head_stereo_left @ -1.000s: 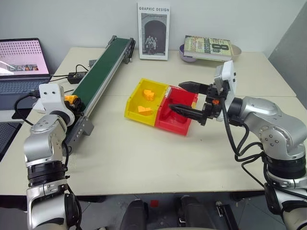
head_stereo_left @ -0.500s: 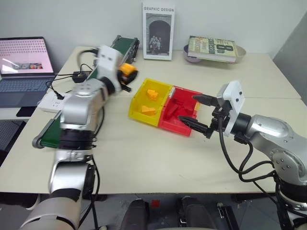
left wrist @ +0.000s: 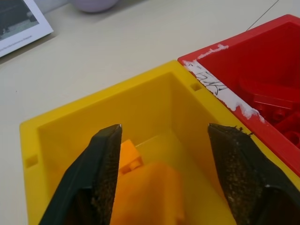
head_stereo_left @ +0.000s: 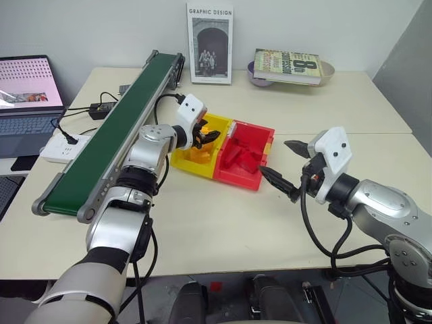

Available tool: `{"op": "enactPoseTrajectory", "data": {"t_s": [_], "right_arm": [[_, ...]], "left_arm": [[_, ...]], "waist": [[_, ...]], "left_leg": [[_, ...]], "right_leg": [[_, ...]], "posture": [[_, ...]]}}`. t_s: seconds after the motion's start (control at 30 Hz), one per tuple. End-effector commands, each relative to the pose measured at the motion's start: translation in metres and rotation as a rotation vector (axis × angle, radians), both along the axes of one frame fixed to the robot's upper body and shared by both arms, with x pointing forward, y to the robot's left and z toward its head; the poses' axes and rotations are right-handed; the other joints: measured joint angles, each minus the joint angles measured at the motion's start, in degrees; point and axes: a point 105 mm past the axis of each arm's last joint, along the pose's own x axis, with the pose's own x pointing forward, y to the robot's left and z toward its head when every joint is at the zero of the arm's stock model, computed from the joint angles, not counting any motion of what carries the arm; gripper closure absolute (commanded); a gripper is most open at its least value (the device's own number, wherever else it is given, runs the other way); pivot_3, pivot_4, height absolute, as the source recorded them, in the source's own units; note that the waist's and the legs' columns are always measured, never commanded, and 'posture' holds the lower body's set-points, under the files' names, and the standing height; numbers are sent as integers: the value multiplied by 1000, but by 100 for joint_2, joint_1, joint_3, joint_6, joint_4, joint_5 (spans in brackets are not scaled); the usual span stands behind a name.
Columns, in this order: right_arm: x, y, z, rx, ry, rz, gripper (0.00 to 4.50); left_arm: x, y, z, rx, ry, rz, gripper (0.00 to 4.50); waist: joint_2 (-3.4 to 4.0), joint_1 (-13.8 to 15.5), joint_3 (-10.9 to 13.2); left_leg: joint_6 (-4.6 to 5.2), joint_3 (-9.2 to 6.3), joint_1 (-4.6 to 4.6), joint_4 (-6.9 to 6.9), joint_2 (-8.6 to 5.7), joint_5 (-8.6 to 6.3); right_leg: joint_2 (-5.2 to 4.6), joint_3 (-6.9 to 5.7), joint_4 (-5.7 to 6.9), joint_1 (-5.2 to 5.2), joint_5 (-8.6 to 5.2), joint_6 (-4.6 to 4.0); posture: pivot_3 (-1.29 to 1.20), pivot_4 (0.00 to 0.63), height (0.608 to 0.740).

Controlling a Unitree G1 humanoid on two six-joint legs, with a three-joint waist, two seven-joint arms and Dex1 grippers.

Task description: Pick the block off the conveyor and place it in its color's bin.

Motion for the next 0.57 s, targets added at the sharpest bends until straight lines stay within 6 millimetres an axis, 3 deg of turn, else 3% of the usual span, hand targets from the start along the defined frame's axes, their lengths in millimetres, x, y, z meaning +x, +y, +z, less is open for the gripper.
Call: {"op": "enactPoseTrajectory", "data": {"t_s": [0.03,0.13,0.4,0.57], "right_arm": [[0,0,13,4,-55,23,0],[5,-2,13,-11,-45,46,0],[25,-24,15,-93,-7,138,0],[33,-30,16,-101,16,189,0]], "left_arm": [[-1,9,36,-22,-106,-22,474],[-15,21,43,-3,-108,-91,53],[-88,69,47,156,-26,-247,53],[-108,76,40,187,10,-233,53]], "waist": [[0,-6,0],[0,-35,0],[3,-80,2],[4,-14,3]], "left_leg": [[0,2,0,0,-1,0],[0,7,0,0,-4,0],[0,1,4,-6,6,0],[0,-3,6,0,8,0]], "right_leg": [[-8,2,-1,0,0,1],[-12,6,-4,0,1,3],[-10,2,5,-4,0,0],[-14,-2,2,6,-5,5]], "posture": [[0,150,740],[0,150,740],[0,150,740],[0,150,740]]}}
